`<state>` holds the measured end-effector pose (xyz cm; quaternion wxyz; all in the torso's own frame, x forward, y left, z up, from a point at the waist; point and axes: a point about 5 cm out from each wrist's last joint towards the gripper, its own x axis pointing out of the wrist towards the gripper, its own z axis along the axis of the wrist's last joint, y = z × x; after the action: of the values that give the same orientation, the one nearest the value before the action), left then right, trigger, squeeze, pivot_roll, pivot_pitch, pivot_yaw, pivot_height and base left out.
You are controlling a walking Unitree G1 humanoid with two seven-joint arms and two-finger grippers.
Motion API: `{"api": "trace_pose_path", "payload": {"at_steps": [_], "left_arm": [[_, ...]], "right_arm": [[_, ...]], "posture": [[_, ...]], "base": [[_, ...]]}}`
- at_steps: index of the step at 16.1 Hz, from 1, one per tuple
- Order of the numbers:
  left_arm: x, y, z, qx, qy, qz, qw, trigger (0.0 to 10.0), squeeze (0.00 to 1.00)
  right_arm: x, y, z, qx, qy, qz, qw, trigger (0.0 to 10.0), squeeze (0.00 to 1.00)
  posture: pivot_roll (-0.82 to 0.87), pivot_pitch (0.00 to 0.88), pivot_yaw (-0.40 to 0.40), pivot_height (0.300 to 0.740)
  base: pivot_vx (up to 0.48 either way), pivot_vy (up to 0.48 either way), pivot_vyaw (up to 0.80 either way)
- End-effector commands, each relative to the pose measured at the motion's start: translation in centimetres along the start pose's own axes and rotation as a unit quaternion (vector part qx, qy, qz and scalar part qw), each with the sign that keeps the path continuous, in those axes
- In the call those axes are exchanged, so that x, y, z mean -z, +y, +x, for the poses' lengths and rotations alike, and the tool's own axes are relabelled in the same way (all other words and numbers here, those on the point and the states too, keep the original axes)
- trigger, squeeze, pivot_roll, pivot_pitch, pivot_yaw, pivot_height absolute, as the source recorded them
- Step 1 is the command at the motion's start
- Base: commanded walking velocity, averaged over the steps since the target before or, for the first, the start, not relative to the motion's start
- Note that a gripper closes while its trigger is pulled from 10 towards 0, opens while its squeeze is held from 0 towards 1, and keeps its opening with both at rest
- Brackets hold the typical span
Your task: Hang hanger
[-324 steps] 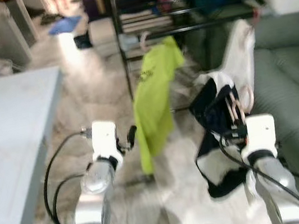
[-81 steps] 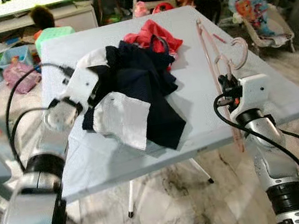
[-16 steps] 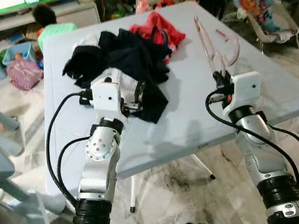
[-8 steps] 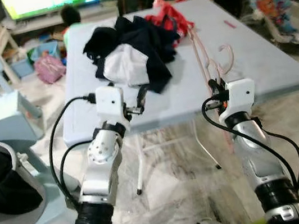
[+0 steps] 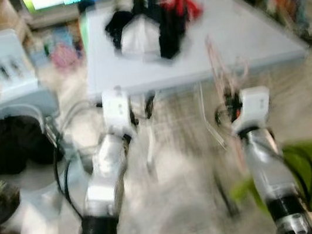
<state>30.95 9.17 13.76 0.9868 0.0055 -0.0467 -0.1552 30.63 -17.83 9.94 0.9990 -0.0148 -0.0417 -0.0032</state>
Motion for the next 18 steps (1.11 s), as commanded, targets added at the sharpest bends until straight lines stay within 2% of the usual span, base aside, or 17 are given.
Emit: {"api": "trace_pose_path", "payload": {"at_steps": [1,5,7,8,9,10,11,14,16,18], "left_arm": [[0.0,0.7,-0.3,-0.009,0.004,0.004,1.000,10.0,0.00],[1.2,1.1,-0.5,-0.004,0.030,0.004,1.000,10.0,0.00],[1.4,1.0,-0.2,-0.005,0.031,-0.003,0.999,10.0,0.00],[1.5,0.9,-0.3,-0.006,0.032,-0.004,0.999,10.0,0.00],[1.5,0.8,-0.4,-0.007,0.032,-0.005,0.999,10.0,0.00],[1.5,0.5,-0.2,-0.007,0.031,-0.005,0.999,10.0,0.00],[1.6,0.4,-0.2,-0.007,0.032,-0.002,0.999,10.0,0.00],[1.3,0.3,-0.5,-0.003,0.031,0.016,0.999,10.0,0.00],[2.2,0.9,-1.1,-0.014,0.052,0.013,0.998,10.0,0.00],[3.5,0.8,-1.7,-0.016,0.070,0.006,0.997,10.0,0.00]], "right_arm": [[-0.6,0.2,0.0,0.003,-0.017,-0.003,1.000,10.0,0.00],[0.1,0.1,0.0,0.023,-0.004,0.000,1.000,10.0,0.00],[0.4,0.0,0.3,0.016,0.004,-0.039,0.999,10.0,0.00],[0.5,-0.3,0.3,0.027,0.011,-0.013,0.999,10.0,0.00],[0.5,-0.7,0.2,0.042,0.012,-0.011,0.999,10.0,0.00],[0.4,-1.3,0.0,0.040,0.006,-0.034,0.999,10.0,0.00],[0.6,-1.4,-0.1,0.032,0.018,-0.034,0.999,10.0,0.00],[0.0,-1.9,-0.4,0.039,0.002,-0.062,0.997,10.0,0.00],[0.3,-2.7,-1.2,0.064,0.014,-0.066,0.996,10.0,0.00],[0.9,-3.7,-2.7,0.086,0.028,-0.084,0.992,10.0,0.00]], "posture": [[0.02,0.000,0.026,0.740],[0.01,0.000,0.037,0.740],[0.01,0.000,0.032,0.740],[0.00,0.000,0.035,0.740],[-0.01,0.000,0.038,0.740],[0.00,0.000,0.041,0.740],[0.00,0.000,0.042,0.740],[0.00,0.000,0.027,0.740],[-0.02,0.000,0.021,0.740],[-0.05,0.000,0.024,0.740]], "base": [[0.000,0.000,0.00],[0.000,0.328,0.00],[0.000,0.480,0.00],[0.000,0.480,0.00],[0.000,0.480,0.00],[0.000,0.480,0.00],[0.000,0.480,0.00],[0.000,0.480,0.00],[0.000,0.480,0.00],[0.000,0.480,-0.50]]}}
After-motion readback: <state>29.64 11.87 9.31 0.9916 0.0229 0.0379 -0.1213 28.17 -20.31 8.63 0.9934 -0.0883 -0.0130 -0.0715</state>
